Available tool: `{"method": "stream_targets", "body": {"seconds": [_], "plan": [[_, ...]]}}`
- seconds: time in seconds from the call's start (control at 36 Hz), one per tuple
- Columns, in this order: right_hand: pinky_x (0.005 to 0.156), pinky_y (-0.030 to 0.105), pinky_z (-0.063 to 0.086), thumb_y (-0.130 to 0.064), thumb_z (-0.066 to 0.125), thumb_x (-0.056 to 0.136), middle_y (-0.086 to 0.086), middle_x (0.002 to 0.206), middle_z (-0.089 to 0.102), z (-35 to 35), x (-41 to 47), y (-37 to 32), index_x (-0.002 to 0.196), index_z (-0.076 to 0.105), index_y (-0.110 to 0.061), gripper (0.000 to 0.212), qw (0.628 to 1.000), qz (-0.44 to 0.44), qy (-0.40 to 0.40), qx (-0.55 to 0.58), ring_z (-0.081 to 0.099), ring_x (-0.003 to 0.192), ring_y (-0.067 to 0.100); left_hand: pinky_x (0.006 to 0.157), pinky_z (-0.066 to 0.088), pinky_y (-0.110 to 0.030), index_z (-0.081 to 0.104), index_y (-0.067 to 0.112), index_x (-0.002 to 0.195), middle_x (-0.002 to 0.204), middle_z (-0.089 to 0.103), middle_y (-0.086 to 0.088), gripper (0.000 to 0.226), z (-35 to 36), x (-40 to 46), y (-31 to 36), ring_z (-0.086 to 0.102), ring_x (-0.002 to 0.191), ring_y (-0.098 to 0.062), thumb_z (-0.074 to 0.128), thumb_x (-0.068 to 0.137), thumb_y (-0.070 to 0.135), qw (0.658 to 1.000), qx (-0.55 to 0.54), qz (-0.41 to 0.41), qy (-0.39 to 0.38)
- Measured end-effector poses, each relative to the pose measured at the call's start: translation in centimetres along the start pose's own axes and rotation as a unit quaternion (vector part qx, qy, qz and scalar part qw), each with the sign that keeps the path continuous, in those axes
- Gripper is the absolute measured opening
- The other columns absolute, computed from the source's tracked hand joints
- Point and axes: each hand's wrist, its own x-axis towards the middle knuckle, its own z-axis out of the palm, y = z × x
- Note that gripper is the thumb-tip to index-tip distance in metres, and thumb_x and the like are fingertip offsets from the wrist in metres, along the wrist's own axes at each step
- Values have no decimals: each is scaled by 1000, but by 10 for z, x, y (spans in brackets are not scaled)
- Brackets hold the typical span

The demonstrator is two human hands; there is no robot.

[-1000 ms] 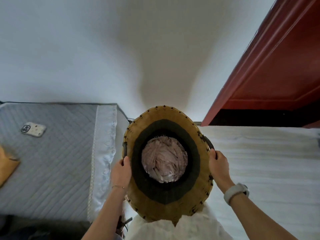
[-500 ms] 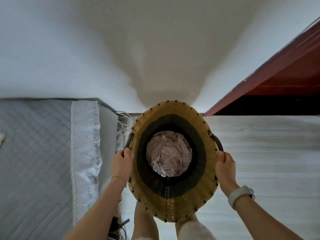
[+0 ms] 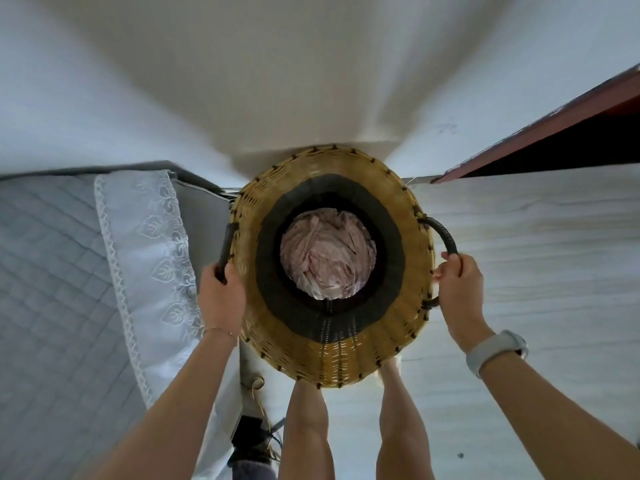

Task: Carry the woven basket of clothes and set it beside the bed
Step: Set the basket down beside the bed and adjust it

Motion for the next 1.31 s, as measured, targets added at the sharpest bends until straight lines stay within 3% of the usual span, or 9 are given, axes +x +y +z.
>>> {"method": "stream_targets", "body": {"seconds": [0.08, 0.19, 0.31, 0.44, 0.61, 0.78, 0.97, 1.08, 1.31], "plan": [[71, 24, 43, -17, 29, 98, 11, 100, 54, 5, -11, -5, 125, 44, -4, 34, 999, -27, 17, -34, 49, 89, 20, 102, 36, -41, 36, 7, 136, 135, 46, -18, 48, -2, 8, 9, 46, 123, -32, 44, 92, 23, 998, 46, 37, -1], [106, 52, 33, -14, 40, 93, 18, 131, 46, 13, -27, -4, 132, 37, -7, 40, 963, -138, 65, -221, 44, 121, 32, 108, 28, -50, 33, 7, 138, 143, 38, -22, 55, -5, 24, 27, 34, 133, -38, 49, 88, 24, 969, 190, 157, 13], [111, 57, 22, -16, 37, 87, 20, 134, 48, 34, -19, -24, 128, 42, -7, 43, 894, -289, 94, -330, 44, 126, 35, 110, 26, -50, 32, 11, 139, 146, 36, -17, 54, 7, 56, 57, 32, 135, -35, 46, 89, 26, 926, 267, 266, -36], [114, 52, 23, -15, 43, 91, 20, 142, 40, 70, 27, -51, 137, 33, -3, 49, 878, -263, 60, -395, 35, 135, 35, 113, 27, -49, 25, 10, 143, 150, 31, -16, 56, 40, 103, 88, 27, 140, -33, 42, 91, 25, 895, 306, 315, -84], [77, 46, 51, -20, 42, 93, 16, 107, 63, 94, 93, -51, 122, 45, -9, 32, 881, -156, 15, -447, 60, 92, 34, 99, 39, -48, 34, 6, 138, 134, 48, -24, 46, 82, 145, 78, 47, 122, -39, 35, 96, 24, 904, 308, 273, -120], [62, 35, 40, -13, 43, 92, 13, 102, 64, 96, 120, -59, 115, 54, -12, 25, 843, -264, 30, -468, 59, 85, 34, 82, 43, -47, 51, 5, 119, 121, 55, -21, 35, 83, 129, 49, 51, 109, -40, 32, 96, 23, 933, 260, 247, -23], [81, 37, 44, -4, 48, 85, 12, 120, 61, 140, 101, -92, 125, 53, -12, 41, 799, -384, -70, -457, 55, 111, 32, 88, 41, -49, 42, 6, 122, 128, 49, -22, 36, 61, 97, -1, 51, 111, -42, 34, 94, 27, 975, 213, 44, -40], [100, 38, 41, -1, 62, 71, 9, 117, 66, 145, 66, -73, 120, 58, -10, 50, 777, -502, -80, -373, 61, 110, 28, 108, 26, -53, 18, 15, 145, 150, 28, -16, 65, 58, 94, 8, 30, 136, -37, 42, 90, 40, 961, 256, 89, -51], [102, 47, 38, -22, 38, 89, 12, 124, 56, 75, 17, 31, 123, 47, -16, 36, 924, -278, 34, -260, 42, 117, 20, 113, 23, -49, 18, 25, 146, 153, 29, -10, 59, 94, 103, 80, 24, 142, -31, 38, 92, 39, 844, 361, 380, -115]]}}
